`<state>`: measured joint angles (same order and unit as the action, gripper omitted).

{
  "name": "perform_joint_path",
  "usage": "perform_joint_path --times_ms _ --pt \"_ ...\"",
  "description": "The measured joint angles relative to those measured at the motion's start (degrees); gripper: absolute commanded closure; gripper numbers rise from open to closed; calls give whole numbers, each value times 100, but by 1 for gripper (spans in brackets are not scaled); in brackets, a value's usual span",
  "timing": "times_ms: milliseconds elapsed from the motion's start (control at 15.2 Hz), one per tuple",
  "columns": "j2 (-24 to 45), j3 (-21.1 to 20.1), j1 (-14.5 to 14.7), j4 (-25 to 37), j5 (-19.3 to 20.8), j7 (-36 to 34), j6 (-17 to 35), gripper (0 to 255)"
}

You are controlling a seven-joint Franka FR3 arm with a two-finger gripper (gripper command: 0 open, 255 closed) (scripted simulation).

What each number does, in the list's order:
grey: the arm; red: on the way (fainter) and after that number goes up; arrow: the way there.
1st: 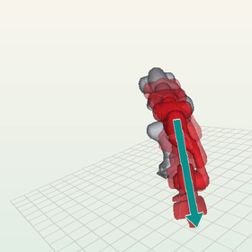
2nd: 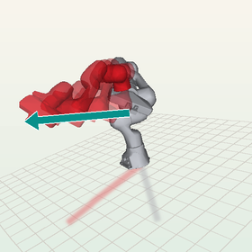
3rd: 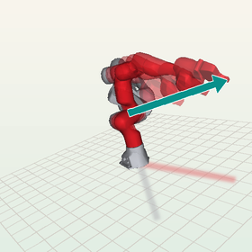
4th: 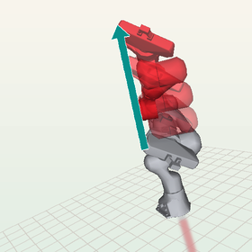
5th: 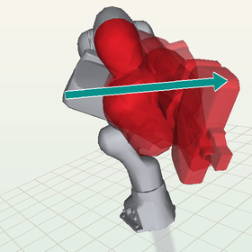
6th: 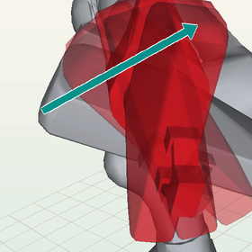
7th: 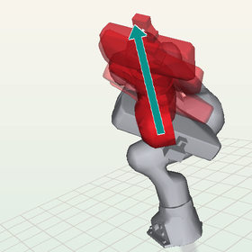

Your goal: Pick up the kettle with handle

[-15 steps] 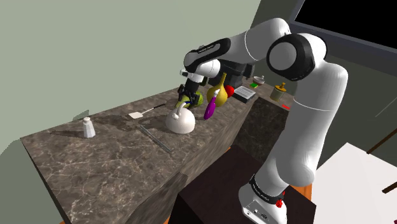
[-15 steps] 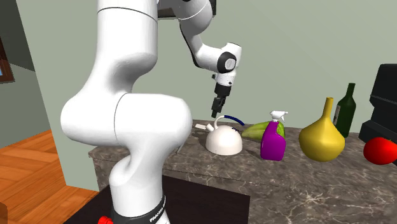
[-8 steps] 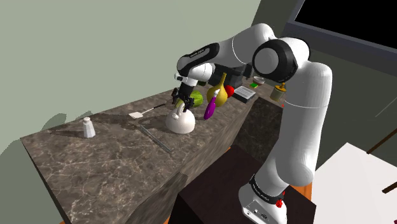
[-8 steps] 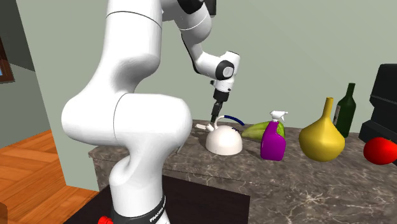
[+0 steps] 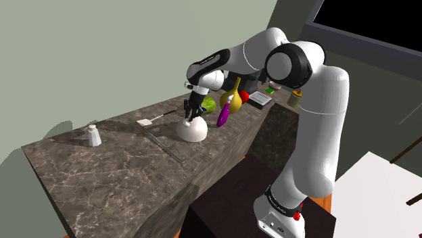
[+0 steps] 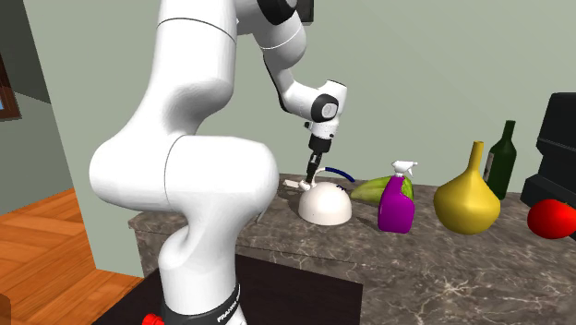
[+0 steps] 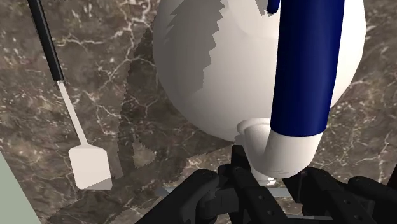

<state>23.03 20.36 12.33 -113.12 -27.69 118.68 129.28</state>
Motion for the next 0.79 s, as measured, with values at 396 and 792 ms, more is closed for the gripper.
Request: perform_joint_path --times_ms 396,792 --pt "2 -3 -1 6 -4 5 -2 255" --pt "-237 81 44 60 179 -159 -266 255"
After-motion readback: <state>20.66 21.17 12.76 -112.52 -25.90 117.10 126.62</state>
